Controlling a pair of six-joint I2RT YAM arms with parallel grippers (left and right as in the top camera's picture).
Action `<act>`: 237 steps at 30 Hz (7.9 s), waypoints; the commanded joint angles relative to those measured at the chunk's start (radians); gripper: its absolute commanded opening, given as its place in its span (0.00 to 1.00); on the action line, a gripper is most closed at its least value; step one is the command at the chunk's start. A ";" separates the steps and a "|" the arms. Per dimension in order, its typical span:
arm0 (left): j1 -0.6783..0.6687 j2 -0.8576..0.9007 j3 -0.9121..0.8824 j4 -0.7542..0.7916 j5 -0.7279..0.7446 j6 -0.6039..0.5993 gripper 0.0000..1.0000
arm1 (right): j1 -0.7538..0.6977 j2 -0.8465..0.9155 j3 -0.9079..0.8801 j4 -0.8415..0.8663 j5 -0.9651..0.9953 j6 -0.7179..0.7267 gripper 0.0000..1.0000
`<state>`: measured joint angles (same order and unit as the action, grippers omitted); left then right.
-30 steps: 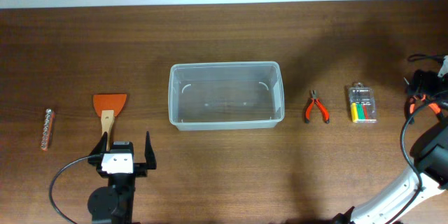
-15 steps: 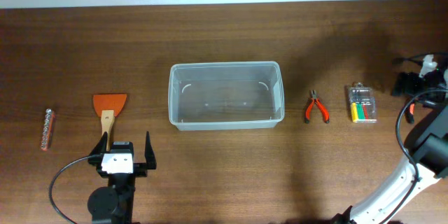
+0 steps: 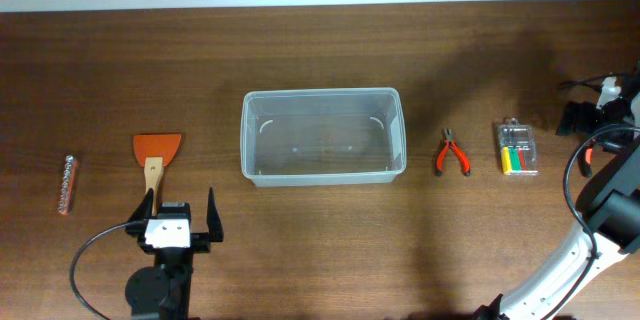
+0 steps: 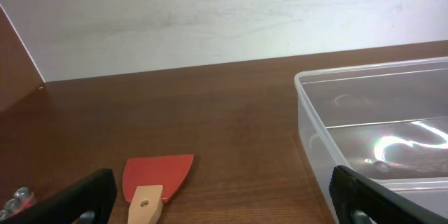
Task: Pack container
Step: 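Lower the right gripper and grasp the needle-nose pliers at the handle, then carry the pliers left over the clear container with the right gripper, then lower the pliers into the container and open the right gripper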
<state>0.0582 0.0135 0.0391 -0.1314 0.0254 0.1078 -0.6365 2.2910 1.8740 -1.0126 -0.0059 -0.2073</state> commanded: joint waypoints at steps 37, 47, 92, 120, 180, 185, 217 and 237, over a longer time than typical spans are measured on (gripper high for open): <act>-0.005 -0.008 -0.006 0.000 -0.004 -0.010 0.99 | -0.032 0.074 0.008 0.034 -0.009 0.082 0.99; -0.005 -0.008 -0.006 0.000 -0.004 -0.010 0.99 | -0.032 0.074 0.008 0.021 -0.008 0.093 0.99; -0.005 -0.008 -0.006 0.000 -0.004 -0.010 0.99 | -0.032 0.074 0.008 0.047 -0.008 0.093 0.24; -0.005 -0.008 -0.006 0.000 -0.004 -0.010 0.99 | -0.031 0.074 0.150 -0.029 -0.009 0.124 0.04; -0.005 -0.008 -0.006 0.000 -0.004 -0.010 0.99 | 1.219 -0.051 0.484 -0.646 -0.148 -0.162 0.04; -0.005 -0.008 -0.006 0.000 -0.004 -0.010 0.99 | 1.218 -0.051 0.370 -0.539 -0.148 -0.183 0.04; -0.005 -0.008 -0.006 0.000 -0.004 -0.010 0.99 | 1.163 0.056 0.269 -0.320 -0.234 -0.213 0.04; -0.005 -0.008 -0.006 0.000 -0.004 -0.010 0.99 | 1.146 0.141 0.215 -0.288 -0.229 -0.234 0.05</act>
<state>0.0582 0.0139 0.0391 -0.1310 0.0254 0.1078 0.5137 2.4329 2.1159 -1.3037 -0.2157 -0.4271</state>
